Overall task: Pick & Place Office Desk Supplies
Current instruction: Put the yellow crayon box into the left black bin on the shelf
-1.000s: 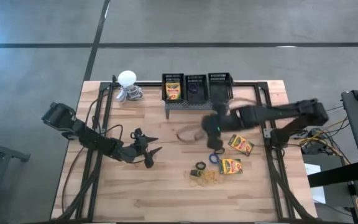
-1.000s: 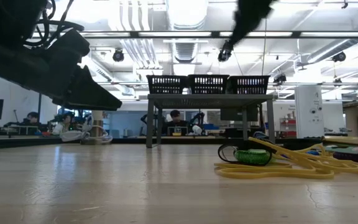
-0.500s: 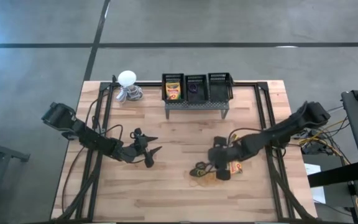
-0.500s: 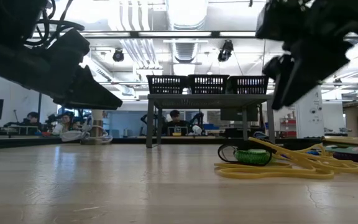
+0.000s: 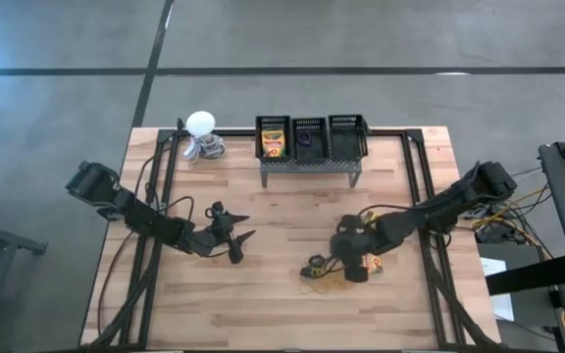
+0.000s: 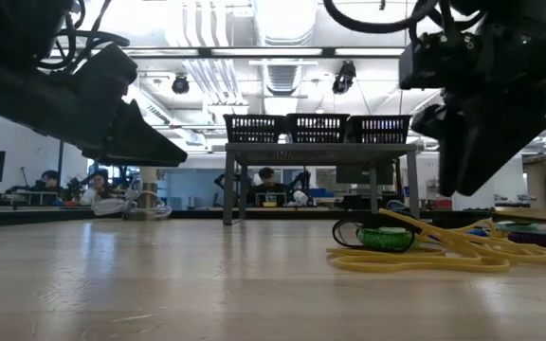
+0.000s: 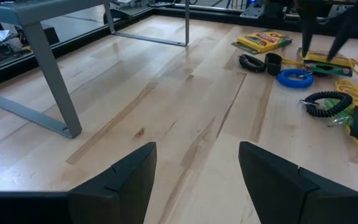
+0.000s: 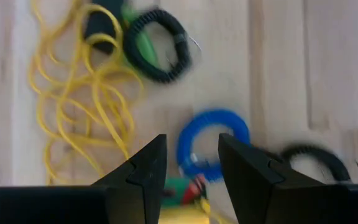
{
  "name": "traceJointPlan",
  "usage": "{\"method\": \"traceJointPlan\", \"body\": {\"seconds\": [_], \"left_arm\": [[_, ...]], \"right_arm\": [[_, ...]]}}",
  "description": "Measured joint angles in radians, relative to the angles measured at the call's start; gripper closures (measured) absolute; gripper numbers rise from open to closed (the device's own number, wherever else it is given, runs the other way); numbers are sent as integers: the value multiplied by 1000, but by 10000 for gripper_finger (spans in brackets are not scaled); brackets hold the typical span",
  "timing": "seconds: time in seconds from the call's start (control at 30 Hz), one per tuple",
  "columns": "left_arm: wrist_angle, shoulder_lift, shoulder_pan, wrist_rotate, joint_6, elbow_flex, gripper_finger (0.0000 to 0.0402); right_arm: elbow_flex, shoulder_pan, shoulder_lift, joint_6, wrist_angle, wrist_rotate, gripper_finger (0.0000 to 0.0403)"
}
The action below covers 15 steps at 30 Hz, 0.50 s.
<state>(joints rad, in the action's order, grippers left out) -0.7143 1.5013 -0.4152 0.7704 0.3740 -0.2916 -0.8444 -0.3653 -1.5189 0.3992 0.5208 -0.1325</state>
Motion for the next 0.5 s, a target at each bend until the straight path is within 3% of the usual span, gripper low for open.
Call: {"method": "traceJointPlan", "body": {"seconds": [0.37,0.5], "left_arm": [[1,0,0,0,-2,0,165],[1,0,1,0,-2,0,165]], "right_arm": [[1,-1,107,156,283,9,259],[16,7,193,222,390,-74,259]]}}
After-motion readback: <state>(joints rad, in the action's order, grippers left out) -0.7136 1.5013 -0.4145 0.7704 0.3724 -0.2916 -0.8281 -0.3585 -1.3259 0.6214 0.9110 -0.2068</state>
